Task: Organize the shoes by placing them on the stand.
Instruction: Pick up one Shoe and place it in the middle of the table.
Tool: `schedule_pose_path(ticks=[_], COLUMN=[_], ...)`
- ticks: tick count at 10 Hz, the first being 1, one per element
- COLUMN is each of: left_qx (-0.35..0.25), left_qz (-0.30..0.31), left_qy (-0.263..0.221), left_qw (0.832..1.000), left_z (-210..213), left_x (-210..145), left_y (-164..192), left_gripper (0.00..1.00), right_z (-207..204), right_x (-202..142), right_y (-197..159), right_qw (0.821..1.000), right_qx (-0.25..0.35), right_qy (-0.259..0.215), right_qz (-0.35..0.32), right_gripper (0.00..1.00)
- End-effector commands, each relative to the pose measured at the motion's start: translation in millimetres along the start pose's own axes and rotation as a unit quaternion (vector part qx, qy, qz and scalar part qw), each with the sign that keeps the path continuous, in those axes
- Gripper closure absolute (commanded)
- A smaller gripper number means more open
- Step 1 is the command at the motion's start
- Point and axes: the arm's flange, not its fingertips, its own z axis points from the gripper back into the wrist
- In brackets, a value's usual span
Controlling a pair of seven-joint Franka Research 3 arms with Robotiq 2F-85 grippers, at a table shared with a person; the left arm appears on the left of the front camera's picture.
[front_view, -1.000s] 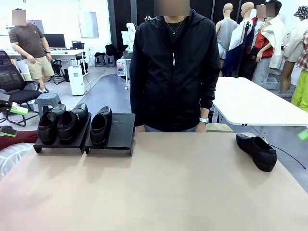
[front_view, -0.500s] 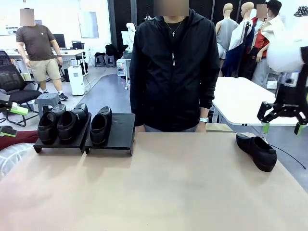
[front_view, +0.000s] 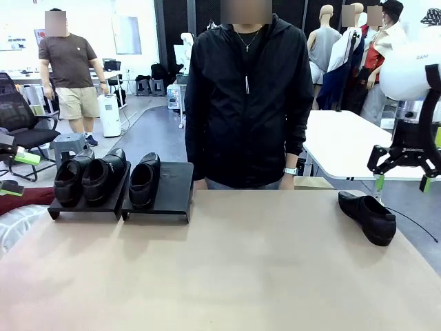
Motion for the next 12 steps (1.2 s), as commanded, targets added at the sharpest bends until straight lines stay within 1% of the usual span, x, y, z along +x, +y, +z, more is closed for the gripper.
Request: schedule_pose_path(ticks=[1, 3, 4, 5, 6, 7, 8, 9, 10, 11, 12], left_qx=[-0.006, -0.006, -0.006, -0.006, -0.006, -0.006, -0.006, -0.006, -0.006, -0.006, -0.006], left_qz=[0.007, 0.007, 0.007, 0.007, 0.007, 0.007, 0.007, 0.007, 0.007, 0.007, 0.007], left_qy=[0.0, 0.0, 0.0, 0.0, 0.0, 0.0, 0.0, 0.0, 0.0, 0.0, 0.0], left_qw=[1.0, 1.0, 1.0, 1.0, 1.0, 1.0, 1.0, 1.0, 1.0, 1.0, 1.0], left_z=[1.1, 1.1, 1.1, 1.1, 1.1, 1.1, 1.1, 1.1, 1.1, 1.1, 1.1], left_x=[0.1, 0.1, 0.1, 0.1, 0.1, 0.1, 0.1, 0.1, 0.1, 0.1, 0.1], left_y=[-2.2, -2.2, -2.2, -2.2, -2.2, -2.2, -2.2, -2.2, -2.2, -2.2, -2.2], left_gripper=[0.0, 0.0, 0.0, 0.0, 0.0, 0.0, 0.0, 0.0, 0.0, 0.0, 0.0], right_z=[-13.2, -29.3, -38.0, -48.3, -60.2, -73.9, -86.4, -99.2, -109.3, -118.7, -129.9], right_x=[45.3, 80.4, 88.8, 97.3, 107.7, 118.3, 128.3, 139.2, 145.2, 152.0, 158.5], right_y=[23.1, 48.0, 54.8, 55.6, 55.1, 51.8, 45.9, 34.8, 27.1, 18.6, 11.8], right_qw=[1.0, 0.999, 0.999, 0.998, 0.998, 0.998, 0.998, 0.999, 0.999, 0.998, 0.998], right_qx=[0.006, 0.01, 0.007, 0.005, 0.005, 0.019, 0.016, 0.011, 0.018, 0.025, 0.028], right_qy=[0.009, 0.031, 0.048, 0.051, 0.049, 0.06, 0.045, 0.042, 0.042, 0.051, 0.045], right_qz=[0.006, -0.014, -0.014, -0.03, -0.025, -0.021, -0.032, -0.032, -0.025, -0.024, -0.024], right_gripper=[0.0, 0.0, 0.0, 0.0, 0.0, 0.0, 0.0, 0.0, 0.0, 0.0, 0.0])
